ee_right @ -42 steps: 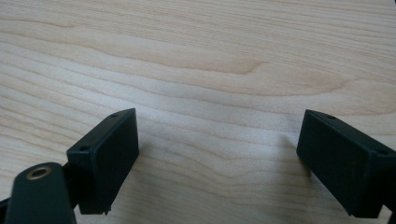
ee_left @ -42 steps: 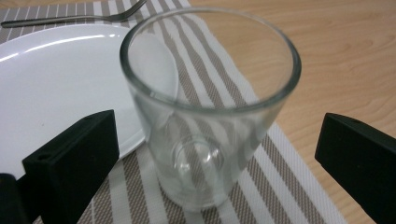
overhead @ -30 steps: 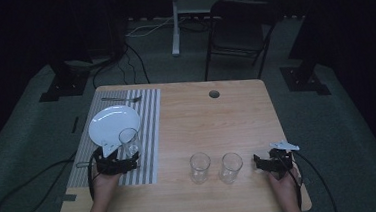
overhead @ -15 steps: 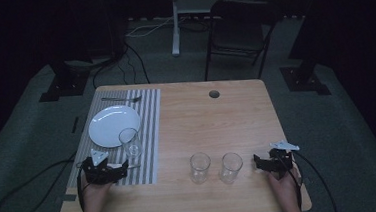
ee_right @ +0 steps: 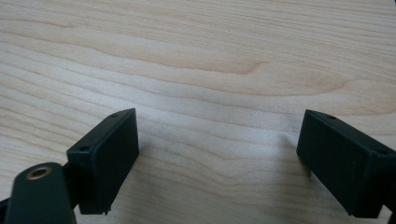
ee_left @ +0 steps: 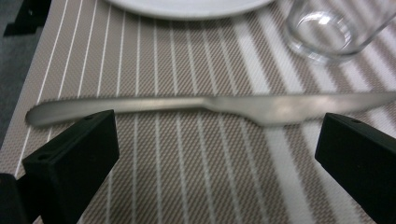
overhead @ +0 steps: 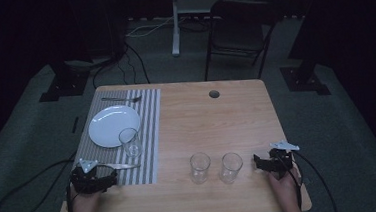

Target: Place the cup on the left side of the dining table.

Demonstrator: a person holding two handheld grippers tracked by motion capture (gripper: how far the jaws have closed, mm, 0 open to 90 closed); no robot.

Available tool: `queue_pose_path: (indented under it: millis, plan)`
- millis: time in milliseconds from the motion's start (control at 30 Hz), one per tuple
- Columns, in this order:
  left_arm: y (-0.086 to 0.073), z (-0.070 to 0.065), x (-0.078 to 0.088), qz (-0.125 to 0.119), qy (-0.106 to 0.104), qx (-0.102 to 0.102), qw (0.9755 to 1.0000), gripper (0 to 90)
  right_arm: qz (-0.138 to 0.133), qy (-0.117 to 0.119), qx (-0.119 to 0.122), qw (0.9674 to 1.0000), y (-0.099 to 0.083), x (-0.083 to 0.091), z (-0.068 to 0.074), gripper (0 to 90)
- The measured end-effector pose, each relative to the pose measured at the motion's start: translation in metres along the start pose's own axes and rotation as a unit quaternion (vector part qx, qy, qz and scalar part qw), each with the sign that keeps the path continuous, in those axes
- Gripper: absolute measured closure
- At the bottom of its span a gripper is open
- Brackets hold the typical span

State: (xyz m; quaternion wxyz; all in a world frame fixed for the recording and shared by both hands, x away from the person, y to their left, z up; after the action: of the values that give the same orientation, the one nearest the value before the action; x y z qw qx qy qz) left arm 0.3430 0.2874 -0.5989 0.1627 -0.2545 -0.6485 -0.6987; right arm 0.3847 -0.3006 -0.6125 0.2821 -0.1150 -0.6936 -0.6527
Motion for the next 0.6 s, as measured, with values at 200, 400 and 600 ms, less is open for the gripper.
queue_pose_path:
  millis: [200,400,600]
  plan:
    - [-0.009,0.013,0.002,0.015,0.014,0.005,0.9998,0.2,0.0,0.0,-0.001,1.0,0.0,0.0,0.0,12.4]
    - [-0.014,0.017,0.0,0.021,0.016,0.01,0.9996,0.2,0.0,0.0,0.0,1.0,0.0,0.0,0.0,12.4]
    - [-0.016,0.024,0.002,0.016,0.022,0.017,0.9995,0.2,0.0,0.0,0.0,1.0,0.0,0.0,0.0,12.4]
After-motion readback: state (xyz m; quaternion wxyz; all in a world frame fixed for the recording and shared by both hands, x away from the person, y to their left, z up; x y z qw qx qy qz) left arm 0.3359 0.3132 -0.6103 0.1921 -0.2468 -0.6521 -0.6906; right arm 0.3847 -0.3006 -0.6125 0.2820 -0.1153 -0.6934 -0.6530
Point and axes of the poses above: each handheld gripper's, and its own axes: x roughly backward along the jaws, y roughly out of its top, z roughly to its left, the point moved 9 cm from there along -x, roughly forward along the jaws, and after that the axes turned 11 degrees about -z, right-handed, at the moved point
